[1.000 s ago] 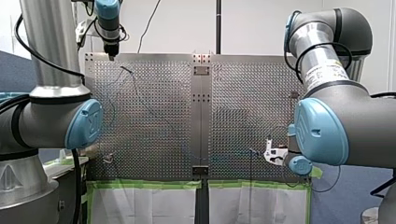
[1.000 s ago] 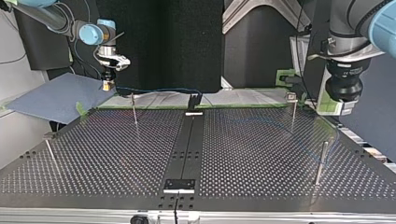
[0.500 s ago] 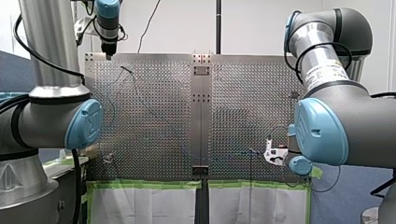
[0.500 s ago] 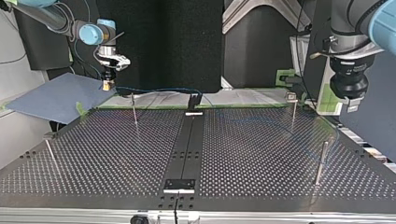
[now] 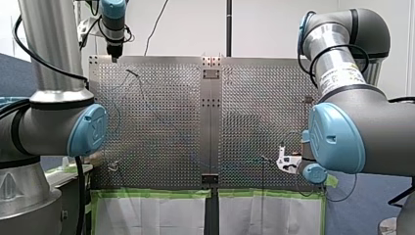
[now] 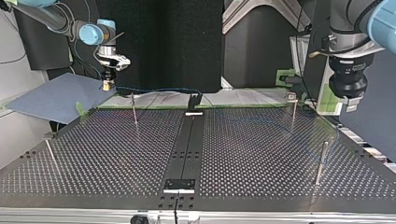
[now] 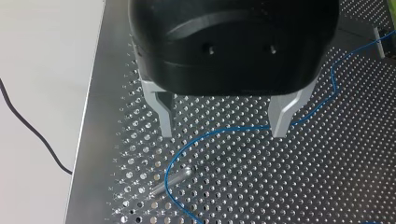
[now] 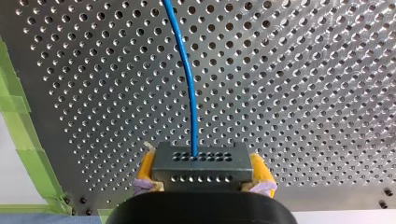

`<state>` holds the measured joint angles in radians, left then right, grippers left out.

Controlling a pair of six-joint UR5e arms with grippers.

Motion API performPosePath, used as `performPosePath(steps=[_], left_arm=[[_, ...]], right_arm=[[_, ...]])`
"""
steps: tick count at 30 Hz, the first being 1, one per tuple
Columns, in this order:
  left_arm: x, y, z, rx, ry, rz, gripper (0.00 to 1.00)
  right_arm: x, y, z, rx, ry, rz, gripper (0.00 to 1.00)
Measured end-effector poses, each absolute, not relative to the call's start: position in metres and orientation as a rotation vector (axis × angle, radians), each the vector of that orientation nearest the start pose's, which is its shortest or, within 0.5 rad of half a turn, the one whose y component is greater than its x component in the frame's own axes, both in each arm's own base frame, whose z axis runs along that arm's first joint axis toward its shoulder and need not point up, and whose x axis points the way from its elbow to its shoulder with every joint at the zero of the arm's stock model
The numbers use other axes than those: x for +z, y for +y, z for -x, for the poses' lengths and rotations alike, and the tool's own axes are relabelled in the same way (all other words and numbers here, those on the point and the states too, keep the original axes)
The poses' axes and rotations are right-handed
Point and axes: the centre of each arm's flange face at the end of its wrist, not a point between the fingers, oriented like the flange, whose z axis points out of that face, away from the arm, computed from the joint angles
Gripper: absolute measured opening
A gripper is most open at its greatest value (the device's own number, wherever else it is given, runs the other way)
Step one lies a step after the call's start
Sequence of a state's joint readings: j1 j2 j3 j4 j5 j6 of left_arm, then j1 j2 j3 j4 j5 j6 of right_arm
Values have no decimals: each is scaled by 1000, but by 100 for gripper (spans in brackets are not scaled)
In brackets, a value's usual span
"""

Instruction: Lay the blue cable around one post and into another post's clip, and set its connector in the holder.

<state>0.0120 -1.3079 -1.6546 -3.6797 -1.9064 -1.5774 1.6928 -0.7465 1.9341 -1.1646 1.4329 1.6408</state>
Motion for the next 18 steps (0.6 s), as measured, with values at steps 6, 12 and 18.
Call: performPosePath(steps=[6,12,18], left_arm=[[518,-100,-332,309,1887,222,98],[523,-109,-332,245,1832,183,98],[518,-119,-325,178,1795,138,98]], right_arm=[[-15,-533,-213,1437,-1152,-1389,0],[-15,-533,-213,1437,-1152,-1390,0],[-15,-532,-214,1436,-1152,-1390,0]])
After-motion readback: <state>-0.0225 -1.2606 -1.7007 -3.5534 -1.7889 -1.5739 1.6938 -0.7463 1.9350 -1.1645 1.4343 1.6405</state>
